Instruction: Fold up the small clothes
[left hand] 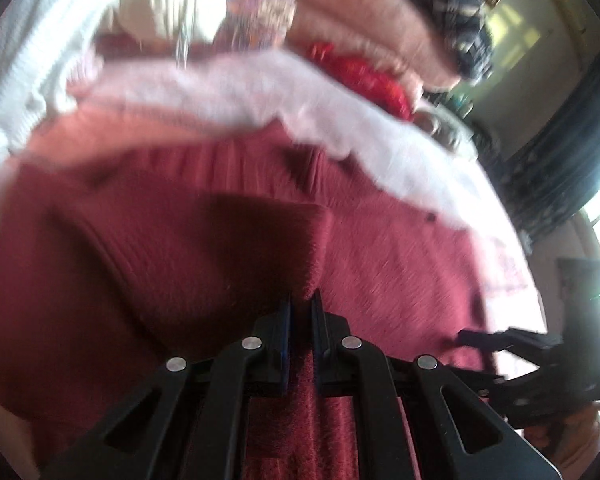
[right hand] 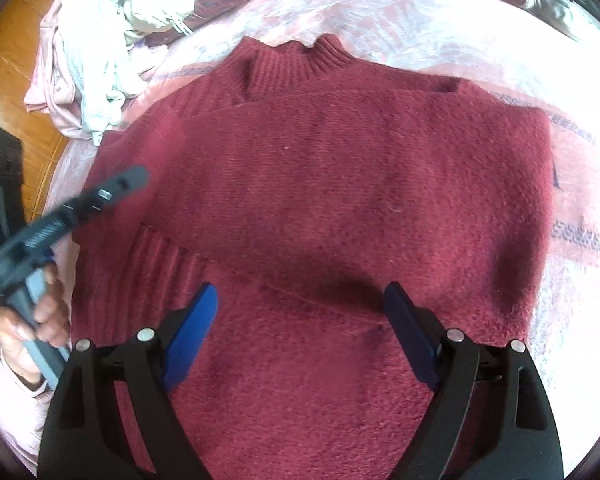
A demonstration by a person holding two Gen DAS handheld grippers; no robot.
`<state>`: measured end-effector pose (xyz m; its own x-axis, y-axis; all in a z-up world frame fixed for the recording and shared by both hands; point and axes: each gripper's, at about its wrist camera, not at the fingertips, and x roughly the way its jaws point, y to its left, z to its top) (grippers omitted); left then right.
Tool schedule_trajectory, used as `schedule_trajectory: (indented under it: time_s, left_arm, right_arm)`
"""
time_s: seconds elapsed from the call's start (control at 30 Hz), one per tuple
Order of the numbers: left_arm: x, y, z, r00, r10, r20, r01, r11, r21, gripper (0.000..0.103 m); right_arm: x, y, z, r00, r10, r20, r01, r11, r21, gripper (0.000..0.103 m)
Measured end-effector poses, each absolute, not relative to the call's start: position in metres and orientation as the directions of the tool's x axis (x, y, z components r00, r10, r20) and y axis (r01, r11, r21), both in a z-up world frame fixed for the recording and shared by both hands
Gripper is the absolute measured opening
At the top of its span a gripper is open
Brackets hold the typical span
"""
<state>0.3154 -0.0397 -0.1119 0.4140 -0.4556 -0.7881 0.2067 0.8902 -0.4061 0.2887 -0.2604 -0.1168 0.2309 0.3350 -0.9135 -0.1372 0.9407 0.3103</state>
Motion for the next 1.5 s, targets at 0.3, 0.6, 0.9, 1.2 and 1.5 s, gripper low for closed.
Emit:
schedule_trajectory:
  time_s: [0.3, 0.6, 0.9, 1.2, 1.5]
  left_arm:
    - [0.307, -0.018, -0.102, 0.369, -0.55, -0.749, 0.168, 0.832, -0.529, 0.064]
    - [0.304, 0.076, -0.08, 0.525, -0.379, -0.762, 0.051, 0.908, -0.416, 0.068]
    - [0.298, 0.105, -0.1, 0.538, -0.281, -0.795, 0.006, 0.944, -0.33, 0.067]
    - [0.308, 0.079, -0.132, 0.479, -0.145, -0.866, 0.048, 0.989, -0.14, 0.066]
    - [0.313, 0.104, -0.112, 0.514, -0.154, -0.844, -0.039, 0.978, -0.203, 0.067]
  right_arm:
    - [0.296, -0.251, -0.118, 0.229, 0.337, -0.913, -0.122, 0.941, 0.316, 0.085]
    - [0.321, -0.188, -0.114, 0.217, 0.484, -0.848, -0.131, 0.875, 0.466, 0.084]
    - [0.341, -0.158, -0.13, 0.211, 0.528, -0.823, -0.145, 0.849, 0.508, 0.007]
    - [0.337, -0.167, -0.131, 0.189, 0.421, -0.887, -0.141, 0.906, 0.4, 0.022]
    - [0.339, -0.104, -0.085, 0.266, 0.377, -0.887, -0.307, 0.906, 0.292, 0.042]
